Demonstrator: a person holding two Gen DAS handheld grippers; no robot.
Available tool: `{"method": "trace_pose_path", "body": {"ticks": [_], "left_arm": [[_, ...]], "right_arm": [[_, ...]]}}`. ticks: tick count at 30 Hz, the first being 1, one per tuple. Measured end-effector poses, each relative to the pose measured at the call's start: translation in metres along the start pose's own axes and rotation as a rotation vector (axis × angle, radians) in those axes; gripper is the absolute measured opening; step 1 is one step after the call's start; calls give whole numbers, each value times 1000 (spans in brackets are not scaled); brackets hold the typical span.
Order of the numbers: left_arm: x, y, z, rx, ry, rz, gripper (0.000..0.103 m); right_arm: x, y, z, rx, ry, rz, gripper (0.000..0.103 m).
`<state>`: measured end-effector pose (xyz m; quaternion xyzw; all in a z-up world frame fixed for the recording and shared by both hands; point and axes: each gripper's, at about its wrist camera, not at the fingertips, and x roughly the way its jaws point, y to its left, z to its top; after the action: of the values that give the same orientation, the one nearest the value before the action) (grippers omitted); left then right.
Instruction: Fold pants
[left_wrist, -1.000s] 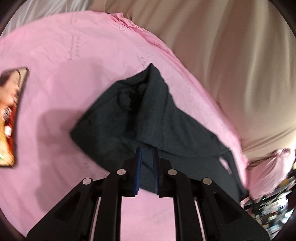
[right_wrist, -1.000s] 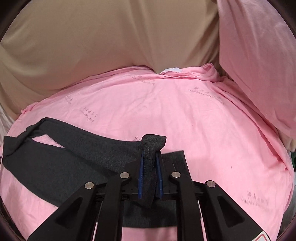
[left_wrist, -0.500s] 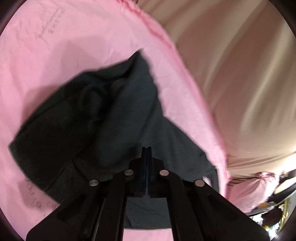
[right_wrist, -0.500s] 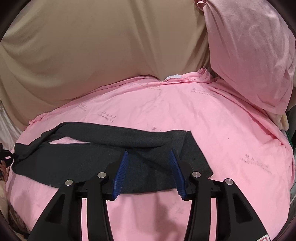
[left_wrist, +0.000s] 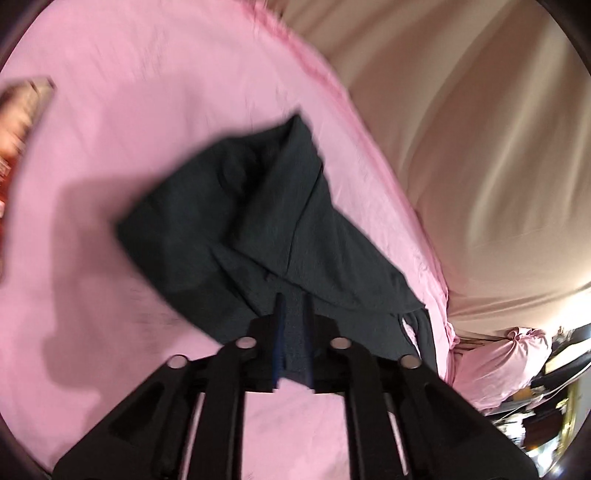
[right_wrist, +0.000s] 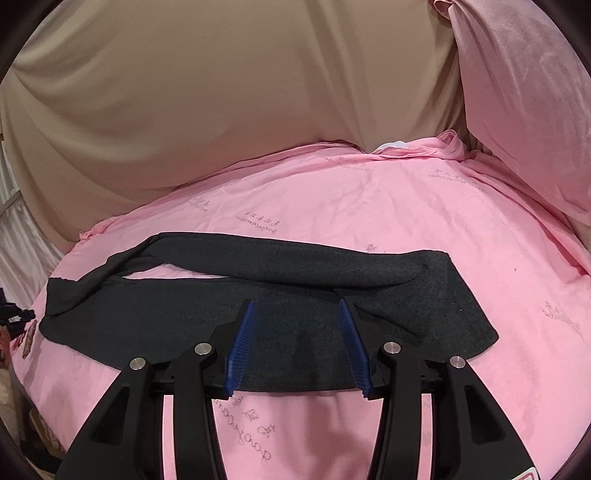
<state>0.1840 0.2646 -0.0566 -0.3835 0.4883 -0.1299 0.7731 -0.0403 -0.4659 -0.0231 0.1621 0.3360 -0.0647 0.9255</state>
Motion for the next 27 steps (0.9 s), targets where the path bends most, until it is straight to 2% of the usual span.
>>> {"method": "trace_pose_path", "body": {"ticks": [1,5,6,7,12,16,18,22,24,26,27], "left_arm": [[12,3,1,-27,16,3,20],[45,10,13,-117,29,-16,22],[50,13,15,-139,28,-13,28],[54,13,17,-159,22,-18,31],[58,16,28,-209,-20,-36,33],[48,6,15,-148,-27,33,35],[39,5,7,-132,-57,98,43],[43,7,15,-132,-87,119,44],[51,5,28,-132,-92,116,48],[58,2,42,-129,-113,116,47],[60,1,48,-122,-122,99,31]], "right_arm": [[0,4,-1,-8,2,2,46],[-4,12,-4,-26,6,8,46],[-4,12,-5,-21,7,12,47],[-4,12,-5,-15,5,16,47],[7,18,-10,-11,19,35,48],[16,25,-12,-15,32,56,48],[20,30,-12,-22,35,67,48],[29,37,-11,-34,44,83,48],[33,41,-12,-35,47,86,48],[33,43,-14,-40,52,81,48],[32,44,-14,-43,52,79,48]]}}
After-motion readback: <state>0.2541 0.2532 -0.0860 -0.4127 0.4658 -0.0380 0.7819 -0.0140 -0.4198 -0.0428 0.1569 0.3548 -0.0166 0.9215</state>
